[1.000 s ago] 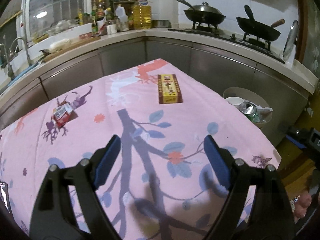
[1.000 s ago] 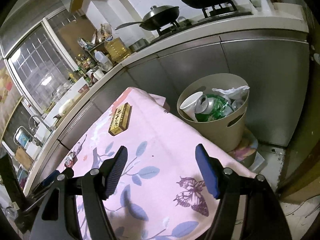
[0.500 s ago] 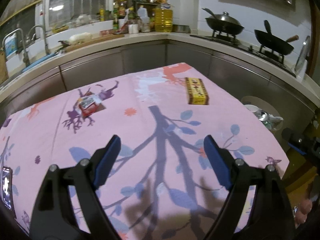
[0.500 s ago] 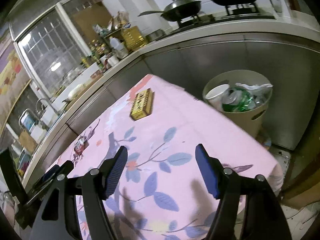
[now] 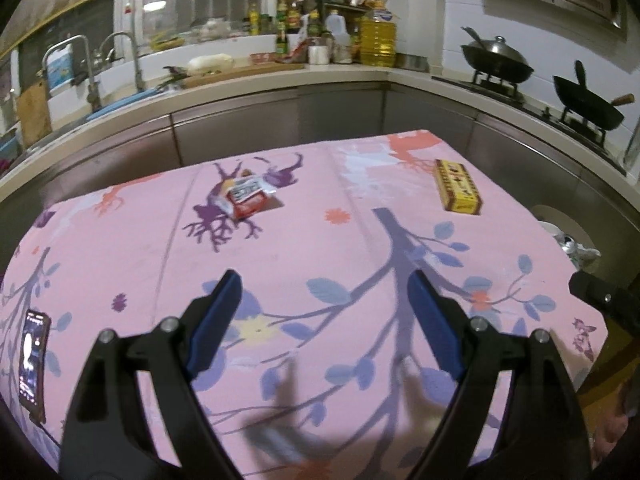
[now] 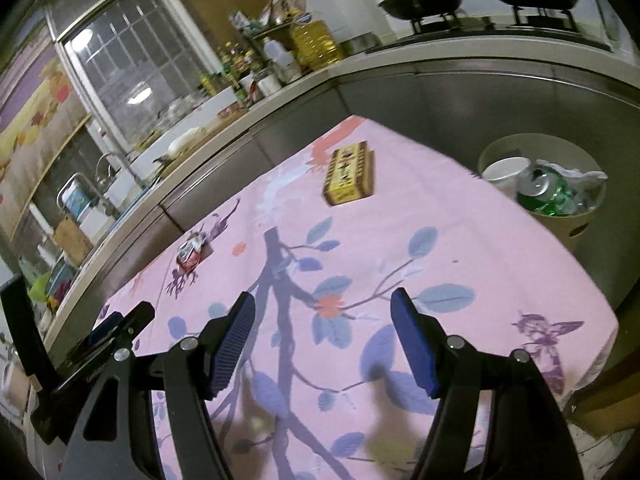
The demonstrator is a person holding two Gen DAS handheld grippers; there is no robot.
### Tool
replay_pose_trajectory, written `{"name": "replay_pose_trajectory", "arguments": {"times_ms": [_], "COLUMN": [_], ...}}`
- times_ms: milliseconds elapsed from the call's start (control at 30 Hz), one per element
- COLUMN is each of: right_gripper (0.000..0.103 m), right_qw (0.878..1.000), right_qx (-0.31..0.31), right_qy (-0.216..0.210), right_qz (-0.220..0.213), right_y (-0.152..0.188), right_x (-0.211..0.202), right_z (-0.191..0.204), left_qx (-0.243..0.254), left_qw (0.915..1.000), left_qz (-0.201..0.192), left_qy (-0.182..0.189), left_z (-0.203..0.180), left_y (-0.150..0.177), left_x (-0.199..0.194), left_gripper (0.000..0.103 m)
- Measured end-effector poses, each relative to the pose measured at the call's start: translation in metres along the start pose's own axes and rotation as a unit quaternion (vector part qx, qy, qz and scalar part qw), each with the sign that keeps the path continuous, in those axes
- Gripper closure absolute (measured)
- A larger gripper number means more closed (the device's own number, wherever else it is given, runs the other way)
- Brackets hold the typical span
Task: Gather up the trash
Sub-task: 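Reach the left tool toward the red-white snack packet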
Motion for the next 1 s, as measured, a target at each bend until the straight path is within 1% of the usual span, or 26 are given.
{"name": "replay_pose_trajectory", "arguments": {"times_ms": [200,500,800,1000], "right_gripper": [0.035,0.035,0.035,0.035], "right_qw": [1.000,0.998,0.994,0.991], "right_qx": [-0.023,-0.052,-0.080,-0.095], "right_qy": [-0.010,-0.020,-0.033,-0.034], "right_qz": [0.015,0.039,0.069,0.087], "right_y": [0.007,0.018,0.032,0.044], "right_x": [0.011,0.029,0.048,0.056], "right_z": [0.019,0.045,0.071,0.082], "left_qx": [-0.014,-0.046,-0.069,-0.084], "left_qw": [0.9996,0.9968,0.9934,0.9916], "left_qz": [0.002,0.013,0.025,0.034], "left_qy": [-0.024,-0.064,-0.089,-0.092], "left_z": [0.028,0.082,0.121,0.135], "left_y": [0.002,0.009,0.019,0.026], "left_x": [0.006,0.017,0.024,0.028], "left_gripper": [0.022,0.022,0.022,0.022]}}
Point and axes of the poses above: each gripper's, at about its wrist camera, not at the fingertips, and x roughly the way its jaws point, z to its left, y to its underside, the point moved 10 cm from there along x, roughly the way its jaws point, and after that the axes turned 7 degrees about -x, right-handed, at the moved point
